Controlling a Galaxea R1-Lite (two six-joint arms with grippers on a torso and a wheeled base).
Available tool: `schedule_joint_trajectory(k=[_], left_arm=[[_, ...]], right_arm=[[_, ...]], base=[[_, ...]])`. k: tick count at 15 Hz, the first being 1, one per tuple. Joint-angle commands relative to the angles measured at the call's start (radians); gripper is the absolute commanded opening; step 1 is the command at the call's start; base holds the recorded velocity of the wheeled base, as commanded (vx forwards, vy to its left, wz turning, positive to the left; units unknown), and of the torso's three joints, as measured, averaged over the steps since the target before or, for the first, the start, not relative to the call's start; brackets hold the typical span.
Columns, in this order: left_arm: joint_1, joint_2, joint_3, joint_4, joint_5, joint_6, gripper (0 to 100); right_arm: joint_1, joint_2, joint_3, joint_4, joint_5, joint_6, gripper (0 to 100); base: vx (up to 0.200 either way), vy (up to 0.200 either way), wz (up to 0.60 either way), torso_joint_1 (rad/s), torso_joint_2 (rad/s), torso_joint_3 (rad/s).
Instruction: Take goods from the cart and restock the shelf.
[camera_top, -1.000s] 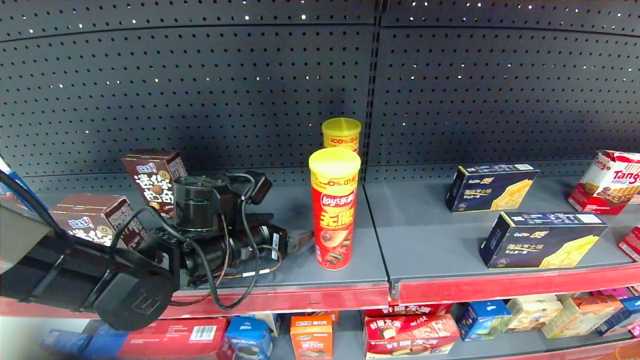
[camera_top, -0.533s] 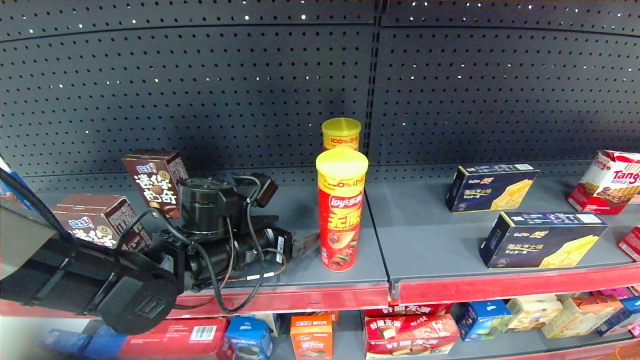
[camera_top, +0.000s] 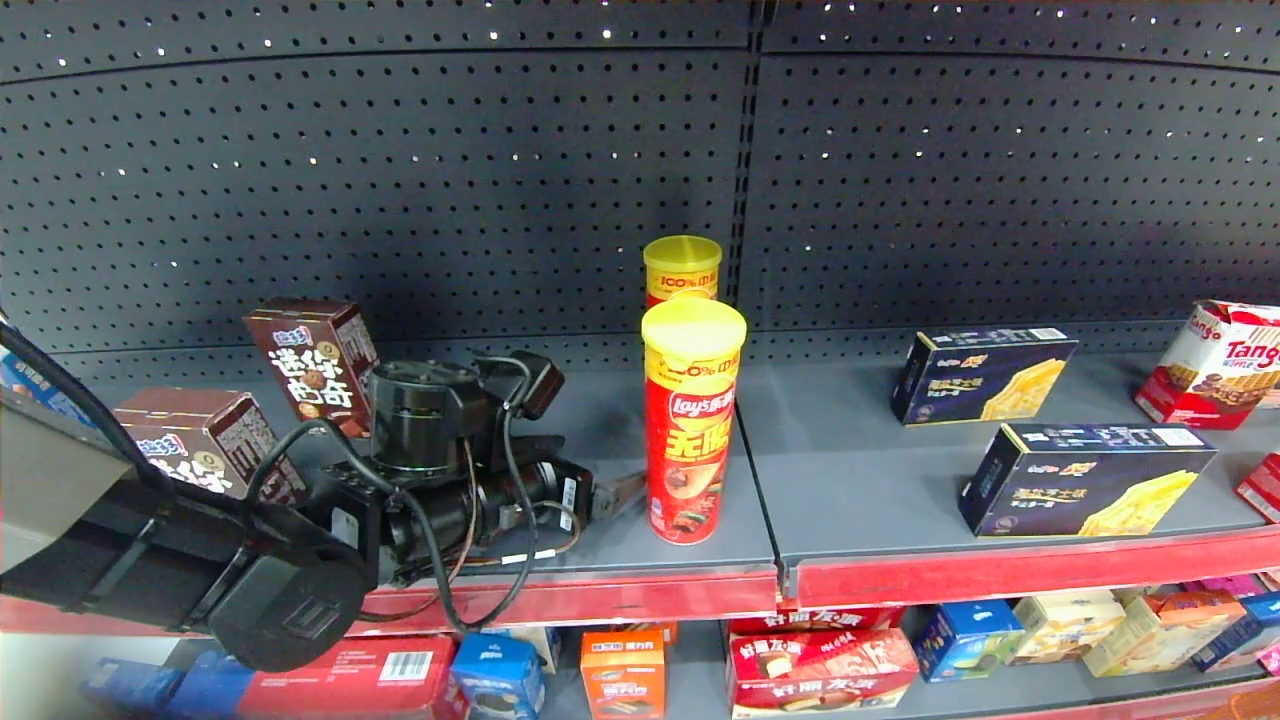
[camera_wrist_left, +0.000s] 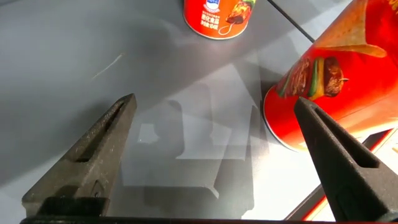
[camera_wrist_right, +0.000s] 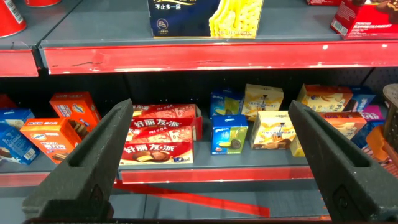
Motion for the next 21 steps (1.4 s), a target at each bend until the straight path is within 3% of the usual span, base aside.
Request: schedule_joint_trajectory(k=[1, 3, 5, 8, 12, 17, 19, 20, 21], left_arm=[[0.001, 0.001, 0.002, 0.0, 0.0, -0.002, 100], [0.015, -0.006, 0.002, 0.0, 0.004, -0.008, 100], [0.08, -0.029, 0.003, 0.001, 0.008, -0.005, 100], [0.152, -0.08, -0.006, -0.023, 0.069, 0.005, 100], [0.144, -0.083, 0.04, -0.025, 0.067, 0.051, 100], [0.161, -0.227, 0.065, -0.025, 0.075, 0.055, 100], [0.175, -0.287, 0.065, -0.017, 0.095, 0.054, 100], [0.193, -0.434, 0.131, 0.012, 0.155, 0.051, 100], [0.193, -0.474, 0.16, 0.023, 0.178, 0.052, 100]], right_arm=[[0.0, 0.001, 0.0, 0.0, 0.0, 0.0, 100], [0.0, 0.001, 0.0, 0.0, 0.0, 0.0, 100], [0.0, 0.001, 0.0, 0.0, 0.0, 0.0, 100], [0.0, 0.001, 0.0, 0.0, 0.0, 0.0, 100], [0.0, 0.001, 0.0, 0.0, 0.0, 0.0, 100], [0.0, 0.001, 0.0, 0.0, 0.0, 0.0, 100], [0.0, 0.001, 0.0, 0.0, 0.0, 0.0, 100], [0.0, 0.001, 0.0, 0.0, 0.0, 0.0, 100], [0.0, 0.001, 0.0, 0.0, 0.0, 0.0, 100]], base=[[0.0, 0.0, 0.0, 0.0, 0.0, 0.0], [0.0, 0.0, 0.0, 0.0, 0.0, 0.0], [0.0, 0.0, 0.0, 0.0, 0.0, 0.0], [0.0, 0.0, 0.0, 0.0, 0.0, 0.0], [0.0, 0.0, 0.0, 0.0, 0.0, 0.0], [0.0, 0.0, 0.0, 0.0, 0.0, 0.0], [0.0, 0.0, 0.0, 0.0, 0.0, 0.0], [0.0, 0.0, 0.0, 0.0, 0.0, 0.0], [0.0, 0.0, 0.0, 0.0, 0.0, 0.0]])
